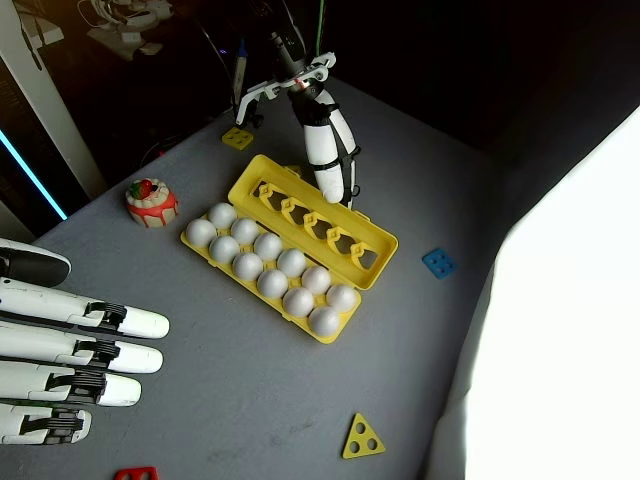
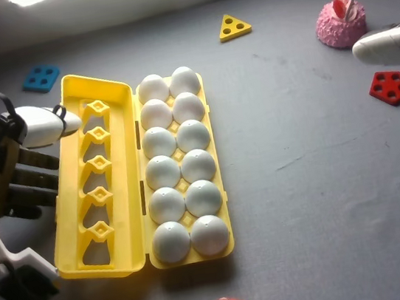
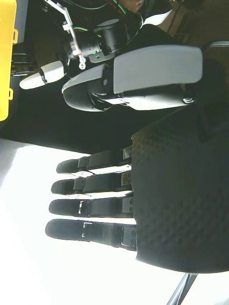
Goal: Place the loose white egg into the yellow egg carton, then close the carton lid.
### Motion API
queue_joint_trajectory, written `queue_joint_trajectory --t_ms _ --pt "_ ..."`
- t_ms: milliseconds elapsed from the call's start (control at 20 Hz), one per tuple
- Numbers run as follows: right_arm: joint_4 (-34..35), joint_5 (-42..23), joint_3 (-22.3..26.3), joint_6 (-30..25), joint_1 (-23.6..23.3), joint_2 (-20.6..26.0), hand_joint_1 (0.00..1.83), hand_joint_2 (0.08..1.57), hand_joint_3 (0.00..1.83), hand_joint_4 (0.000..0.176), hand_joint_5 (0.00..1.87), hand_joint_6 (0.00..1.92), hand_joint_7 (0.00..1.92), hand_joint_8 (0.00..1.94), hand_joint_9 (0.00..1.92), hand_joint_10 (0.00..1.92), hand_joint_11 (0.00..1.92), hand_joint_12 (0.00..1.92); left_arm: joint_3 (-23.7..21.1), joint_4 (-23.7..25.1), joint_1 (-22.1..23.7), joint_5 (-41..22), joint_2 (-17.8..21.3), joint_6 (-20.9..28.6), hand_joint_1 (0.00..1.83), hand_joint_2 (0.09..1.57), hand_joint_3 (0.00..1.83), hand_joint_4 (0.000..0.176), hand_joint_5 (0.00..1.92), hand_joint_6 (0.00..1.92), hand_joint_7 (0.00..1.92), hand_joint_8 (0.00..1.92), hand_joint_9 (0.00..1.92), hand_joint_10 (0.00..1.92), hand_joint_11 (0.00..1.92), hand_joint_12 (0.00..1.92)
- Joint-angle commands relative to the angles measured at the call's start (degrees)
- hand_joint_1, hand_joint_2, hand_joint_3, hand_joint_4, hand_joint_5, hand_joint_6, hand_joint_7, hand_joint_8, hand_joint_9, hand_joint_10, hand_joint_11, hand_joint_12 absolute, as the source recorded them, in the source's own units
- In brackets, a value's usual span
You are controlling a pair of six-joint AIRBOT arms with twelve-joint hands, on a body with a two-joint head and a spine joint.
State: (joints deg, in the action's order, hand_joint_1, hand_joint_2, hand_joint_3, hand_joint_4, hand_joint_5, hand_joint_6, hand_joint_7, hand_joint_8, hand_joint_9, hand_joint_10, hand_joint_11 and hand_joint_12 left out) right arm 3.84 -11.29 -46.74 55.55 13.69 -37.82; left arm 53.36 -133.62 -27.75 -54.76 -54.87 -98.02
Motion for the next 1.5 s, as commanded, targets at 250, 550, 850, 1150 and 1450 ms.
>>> queue_joint_trajectory --t_ms 250,550,850,1150,1450 --pt "0.22 -7.24 0.16 -0.04 -0.92 0.49 0.37 1.24 0.01 0.000 0.26 0.03 0.26 0.00 0.04 0.71 0.00 1.39 -0.31 2.36 1.99 -0.17 -0.11 0.81 0.24 1.24 0.00 0.000 0.47 0.01 0.60 0.00 0.59 0.10 0.04 1.41" --pt "0.22 -7.46 0.24 -0.04 -0.92 0.50 0.38 1.23 0.00 0.000 0.26 0.03 0.27 0.01 0.05 0.69 0.00 1.36 -0.65 1.57 6.87 -1.88 -0.49 -1.64 0.24 1.24 0.00 0.000 0.48 0.01 0.60 0.00 0.58 0.10 0.00 1.41" --pt "0.22 -7.48 0.24 -0.04 -0.92 0.50 0.41 1.24 0.00 0.000 0.26 0.02 0.24 0.00 0.01 0.69 0.00 1.38 -2.21 1.32 14.09 -3.75 -1.21 -6.70 0.25 1.23 0.00 0.000 0.47 0.00 0.60 0.00 0.59 0.11 0.03 1.40" --pt "0.21 -7.54 0.25 -0.03 -0.92 0.50 0.43 1.22 0.00 0.000 0.30 0.04 0.28 0.00 0.03 0.72 0.00 1.50 -8.72 0.73 18.51 -5.22 -2.07 -10.08 0.24 1.24 0.00 0.000 0.45 0.00 0.59 0.00 0.58 0.11 0.03 1.39" --pt "0.21 -7.62 0.25 -0.03 -0.91 0.50 0.40 1.23 0.00 0.000 0.30 0.04 0.29 0.01 0.03 0.74 0.00 1.49 -15.08 0.93 15.10 -2.68 -2.65 -11.00 0.26 1.24 0.00 0.000 0.47 0.01 0.57 0.00 0.57 0.11 0.02 1.39"
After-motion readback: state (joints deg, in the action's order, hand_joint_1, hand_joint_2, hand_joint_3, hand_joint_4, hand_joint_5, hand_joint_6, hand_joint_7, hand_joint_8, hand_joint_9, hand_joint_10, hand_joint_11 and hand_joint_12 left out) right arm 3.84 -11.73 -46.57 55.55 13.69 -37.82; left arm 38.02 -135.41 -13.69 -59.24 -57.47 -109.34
